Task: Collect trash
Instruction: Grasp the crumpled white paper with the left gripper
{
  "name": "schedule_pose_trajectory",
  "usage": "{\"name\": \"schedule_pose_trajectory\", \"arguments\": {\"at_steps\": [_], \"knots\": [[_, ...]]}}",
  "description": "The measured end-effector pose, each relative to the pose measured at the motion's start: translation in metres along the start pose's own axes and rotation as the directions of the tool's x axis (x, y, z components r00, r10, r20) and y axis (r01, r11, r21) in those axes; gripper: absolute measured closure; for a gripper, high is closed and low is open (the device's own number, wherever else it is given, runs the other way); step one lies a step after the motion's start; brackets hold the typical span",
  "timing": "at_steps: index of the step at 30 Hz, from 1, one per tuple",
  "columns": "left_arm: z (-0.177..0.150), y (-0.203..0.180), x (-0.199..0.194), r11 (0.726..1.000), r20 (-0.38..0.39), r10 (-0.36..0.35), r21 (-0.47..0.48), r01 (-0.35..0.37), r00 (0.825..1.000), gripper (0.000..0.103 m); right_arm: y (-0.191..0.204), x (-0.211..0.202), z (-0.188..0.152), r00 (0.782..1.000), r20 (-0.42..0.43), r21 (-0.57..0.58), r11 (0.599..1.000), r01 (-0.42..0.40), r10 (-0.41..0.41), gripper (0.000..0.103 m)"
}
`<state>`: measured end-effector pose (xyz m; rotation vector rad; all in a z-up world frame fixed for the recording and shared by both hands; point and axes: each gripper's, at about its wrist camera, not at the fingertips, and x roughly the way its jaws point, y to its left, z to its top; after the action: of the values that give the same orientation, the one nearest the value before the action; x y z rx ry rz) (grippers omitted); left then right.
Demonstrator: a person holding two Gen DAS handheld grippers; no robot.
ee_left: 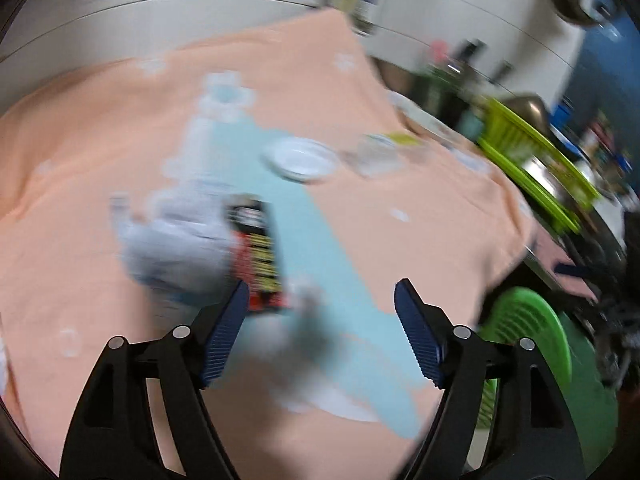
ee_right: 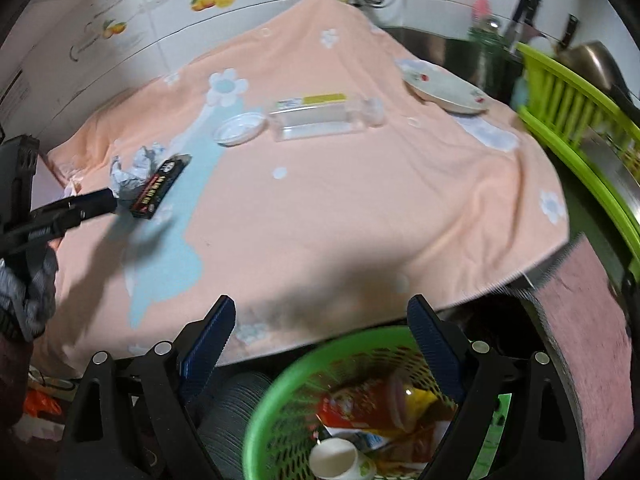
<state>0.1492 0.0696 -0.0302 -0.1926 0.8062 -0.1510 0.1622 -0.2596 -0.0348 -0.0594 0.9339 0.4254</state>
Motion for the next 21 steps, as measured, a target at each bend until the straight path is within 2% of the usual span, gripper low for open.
{"name": "schedule_pose_trajectory", "arguments": {"at_steps": [2, 7, 12, 18, 21], "knots": [[0.006, 0.026, 0.0, 0.997, 0.018, 0.043, -0.063, -0.042, 0.999, 0.021, 0.009, 0.006, 0.006, 1.0, -0.004, -0.015, 1.0, -0.012, 0.012, 0.018], [0.016, 0.071, 0.015, 0.982, 0.012, 0.101, -0.159, -0.097, 0.995, 0.017, 0.034, 0.021, 0.017, 0.999, -0.012, -0.047, 0.998, -0.053, 0.052, 0.018], [0.021, 0.094, 0.037, 0.972, -0.015, 0.089, -0.215, -0.09, 0.996, 0.017, 0.057, 0.033, 0.026, 0.996, -0.019, -0.073, 0.994, -0.085, 0.084, 0.018], [0.022, 0.103, 0.061, 0.97, -0.043, 0.015, -0.24, -0.025, 0.999, 0.017, 0.081, 0.049, 0.037, 0.992, -0.036, -0.103, 0.987, -0.121, 0.118, 0.018], [0.02, 0.099, 0.067, 0.975, -0.044, 0.009, -0.22, -0.019, 0.999, 0.026, 0.092, 0.056, 0.041, 0.99, -0.044, -0.116, 0.984, -0.136, 0.131, 0.018]]}}
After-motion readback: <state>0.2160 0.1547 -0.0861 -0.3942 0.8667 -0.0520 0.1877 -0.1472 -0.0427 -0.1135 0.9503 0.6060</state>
